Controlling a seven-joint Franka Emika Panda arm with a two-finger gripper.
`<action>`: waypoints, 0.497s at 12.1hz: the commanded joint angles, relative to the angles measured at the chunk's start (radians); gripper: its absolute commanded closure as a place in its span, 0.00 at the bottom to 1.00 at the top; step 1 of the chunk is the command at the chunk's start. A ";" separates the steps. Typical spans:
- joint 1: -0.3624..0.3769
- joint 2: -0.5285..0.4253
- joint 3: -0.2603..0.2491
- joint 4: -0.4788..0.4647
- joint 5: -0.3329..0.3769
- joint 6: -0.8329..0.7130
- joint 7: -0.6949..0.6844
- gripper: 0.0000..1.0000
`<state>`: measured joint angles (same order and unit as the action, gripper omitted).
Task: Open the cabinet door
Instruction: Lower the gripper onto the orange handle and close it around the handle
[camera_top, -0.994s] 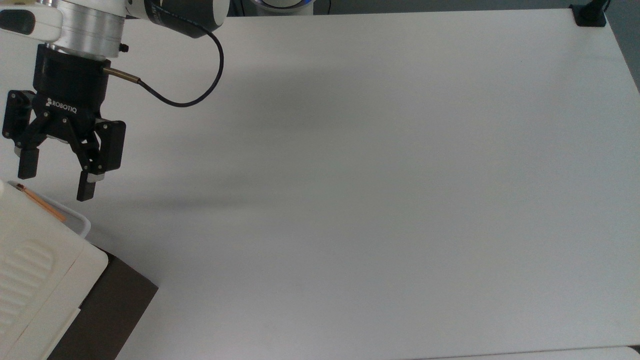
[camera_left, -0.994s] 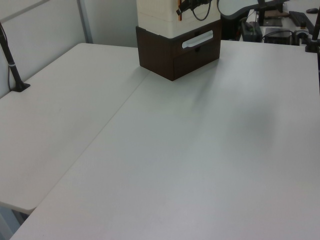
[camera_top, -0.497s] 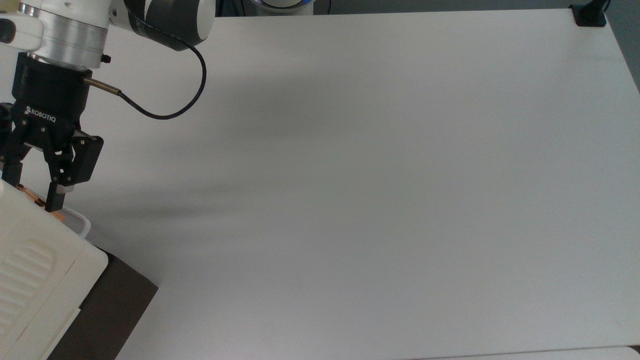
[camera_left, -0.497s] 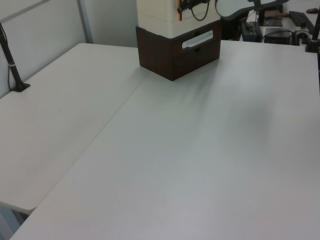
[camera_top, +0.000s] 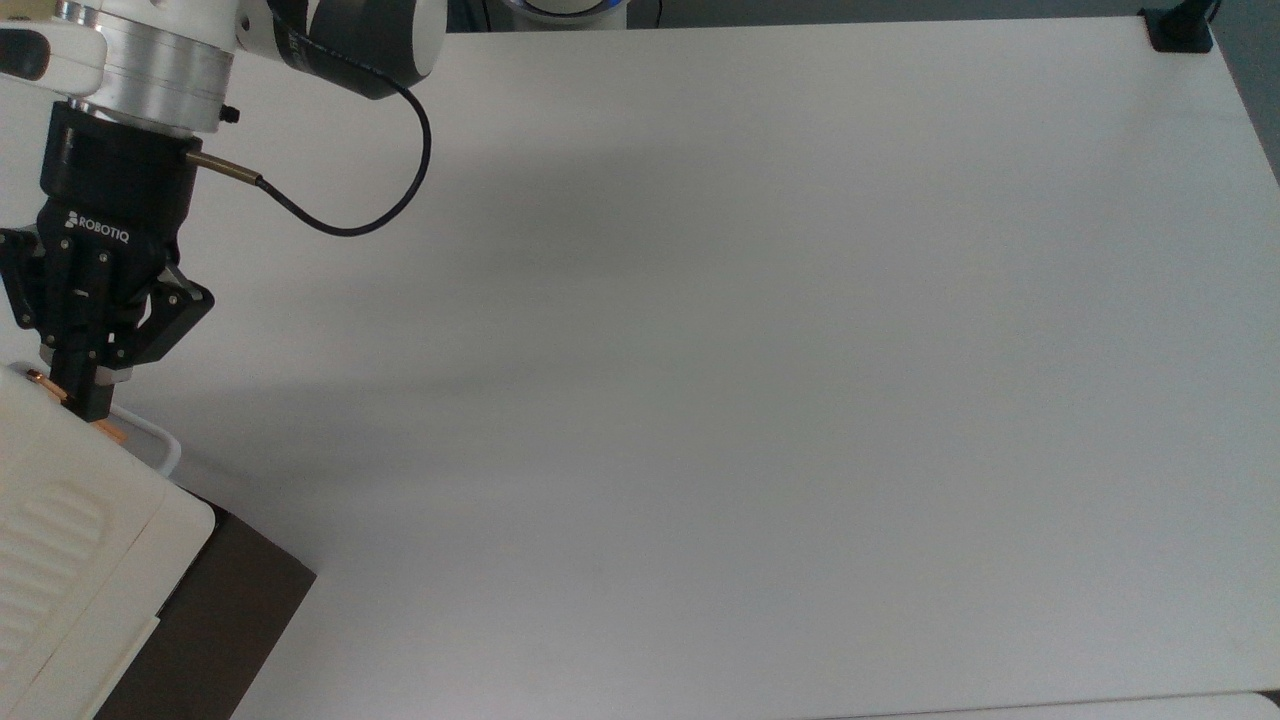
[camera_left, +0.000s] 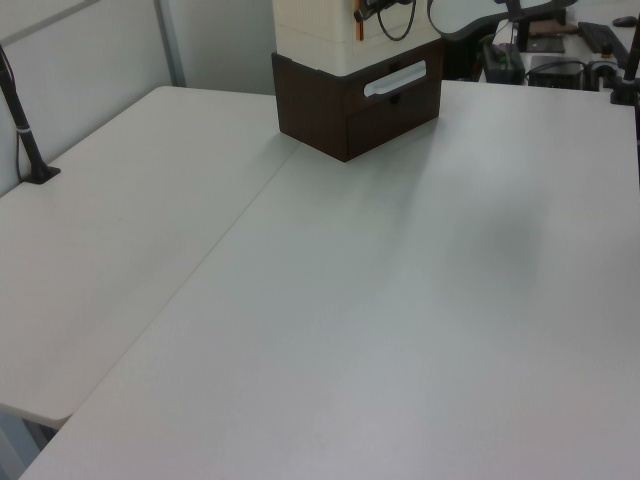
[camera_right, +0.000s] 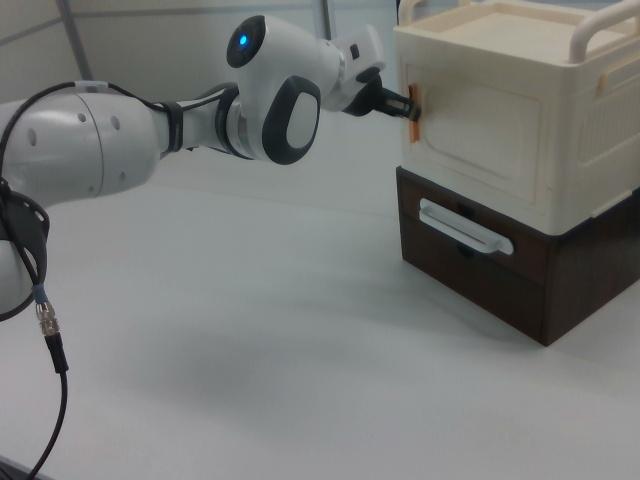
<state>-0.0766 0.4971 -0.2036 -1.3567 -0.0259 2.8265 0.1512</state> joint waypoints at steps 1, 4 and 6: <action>-0.003 -0.017 -0.011 -0.018 -0.016 0.011 0.025 0.94; -0.002 -0.086 0.001 -0.096 -0.008 -0.066 0.021 0.95; -0.002 -0.113 0.004 -0.090 0.009 -0.185 0.025 0.96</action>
<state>-0.0752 0.4739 -0.2001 -1.3755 -0.0252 2.7918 0.1514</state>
